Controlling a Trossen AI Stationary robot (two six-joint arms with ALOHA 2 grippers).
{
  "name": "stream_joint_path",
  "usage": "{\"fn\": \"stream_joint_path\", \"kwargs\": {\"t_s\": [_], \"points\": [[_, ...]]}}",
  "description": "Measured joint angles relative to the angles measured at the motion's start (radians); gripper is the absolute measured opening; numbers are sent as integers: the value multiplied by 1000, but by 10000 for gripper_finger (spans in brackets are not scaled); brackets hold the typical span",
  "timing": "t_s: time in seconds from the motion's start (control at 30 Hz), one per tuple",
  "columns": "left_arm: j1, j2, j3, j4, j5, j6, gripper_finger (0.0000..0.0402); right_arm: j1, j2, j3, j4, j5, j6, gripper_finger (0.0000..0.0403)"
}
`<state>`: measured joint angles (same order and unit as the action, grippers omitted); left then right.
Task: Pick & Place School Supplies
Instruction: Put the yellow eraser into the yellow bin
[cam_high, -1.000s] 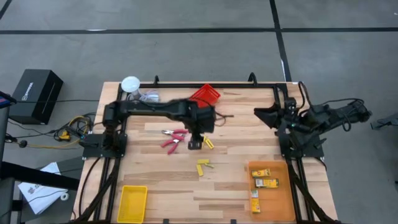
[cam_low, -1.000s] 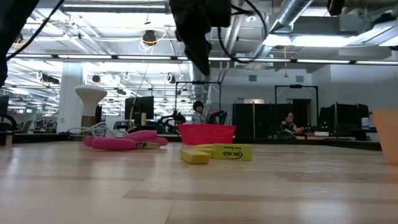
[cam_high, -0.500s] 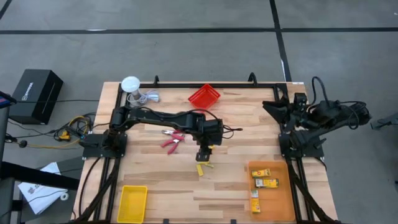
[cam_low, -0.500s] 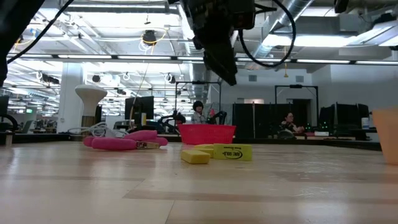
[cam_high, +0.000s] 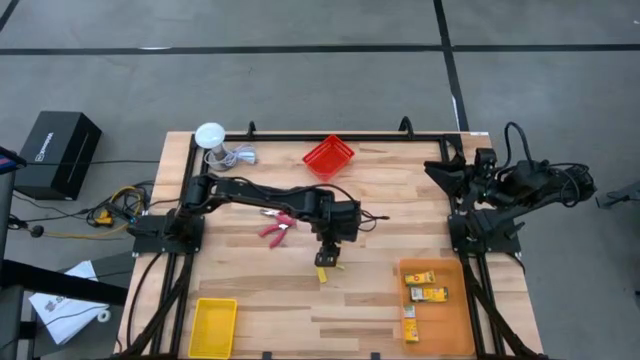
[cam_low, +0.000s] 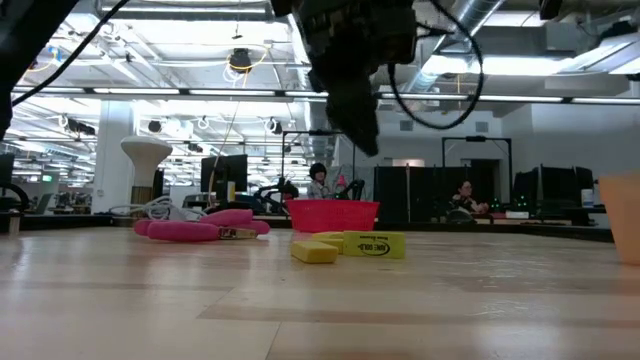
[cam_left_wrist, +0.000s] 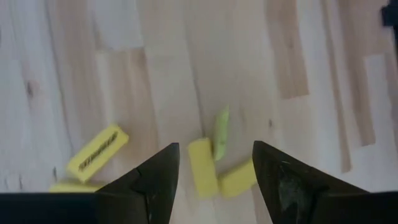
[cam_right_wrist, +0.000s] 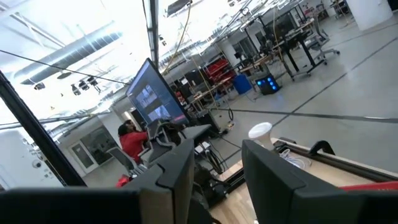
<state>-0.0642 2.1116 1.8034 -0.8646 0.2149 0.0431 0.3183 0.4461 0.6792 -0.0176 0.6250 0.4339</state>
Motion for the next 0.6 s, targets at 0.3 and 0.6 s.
{"fn": "stream_joint_path", "kwargs": {"t_s": [0.3, 0.6], "points": [[-48, 18, -2, 37, 1, 1, 196, 0, -2, 0, 0, -13, 0, 127], [-59, 59, 0, 90, 40, -23, 195, 2, -2, 0, 4, -26, -22, 127]]}}
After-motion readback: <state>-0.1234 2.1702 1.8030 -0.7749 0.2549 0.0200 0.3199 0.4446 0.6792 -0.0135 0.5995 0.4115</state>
